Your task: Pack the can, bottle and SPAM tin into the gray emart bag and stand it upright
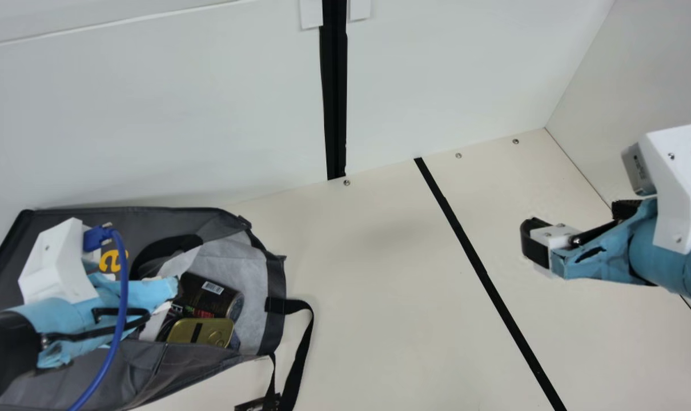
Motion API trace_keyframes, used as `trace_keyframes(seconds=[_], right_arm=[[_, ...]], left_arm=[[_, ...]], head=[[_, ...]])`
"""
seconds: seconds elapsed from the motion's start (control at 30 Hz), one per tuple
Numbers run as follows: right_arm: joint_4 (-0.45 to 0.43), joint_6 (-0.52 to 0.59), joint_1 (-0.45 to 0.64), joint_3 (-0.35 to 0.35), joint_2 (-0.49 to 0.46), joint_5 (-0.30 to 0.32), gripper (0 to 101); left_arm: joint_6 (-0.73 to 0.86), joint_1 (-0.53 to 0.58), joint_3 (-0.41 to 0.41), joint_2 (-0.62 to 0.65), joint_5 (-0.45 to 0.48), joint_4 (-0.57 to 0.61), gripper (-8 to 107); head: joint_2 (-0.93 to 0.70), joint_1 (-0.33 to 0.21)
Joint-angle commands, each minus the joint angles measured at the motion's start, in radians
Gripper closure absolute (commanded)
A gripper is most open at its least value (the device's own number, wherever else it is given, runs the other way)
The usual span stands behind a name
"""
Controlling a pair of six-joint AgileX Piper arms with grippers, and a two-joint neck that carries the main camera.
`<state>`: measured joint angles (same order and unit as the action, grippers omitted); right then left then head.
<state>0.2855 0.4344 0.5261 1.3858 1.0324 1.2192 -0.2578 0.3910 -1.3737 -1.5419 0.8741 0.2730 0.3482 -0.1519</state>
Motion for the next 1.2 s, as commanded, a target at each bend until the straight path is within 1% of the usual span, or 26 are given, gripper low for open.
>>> trace_keyframes(seconds=[0.0, 0.3, 0.5, 0.8, 1.17], right_arm=[[0.045, 0.048, 0.012, -0.011, 0.005, 0.001, 6], [0.168, 0.209, 0.060, -0.076, 0.040, 0.000, 6], [0.212, 0.288, 0.058, -0.139, 0.064, -0.024, 6], [0.264, 0.372, 0.017, -0.230, 0.100, -0.075, 6], [0.328, 0.439, -0.061, -0.320, 0.150, -0.149, 6]], left_arm=[[0.000, 0.000, 0.000, 0.000, 0.000, 0.000, 107], [0.000, 0.000, 0.000, 0.000, 0.000, 0.000, 107], [0.000, 0.000, 0.000, 0.000, 0.000, 0.000, 107], [0.000, 0.000, 0.000, 0.000, 0.000, 0.000, 107], [0.000, 0.000, 0.000, 0.000, 0.000, 0.000, 107]], head=[[0.001, -0.023], [0.001, -0.023], [0.001, -0.023], [0.001, -0.023], [0.001, -0.023]])
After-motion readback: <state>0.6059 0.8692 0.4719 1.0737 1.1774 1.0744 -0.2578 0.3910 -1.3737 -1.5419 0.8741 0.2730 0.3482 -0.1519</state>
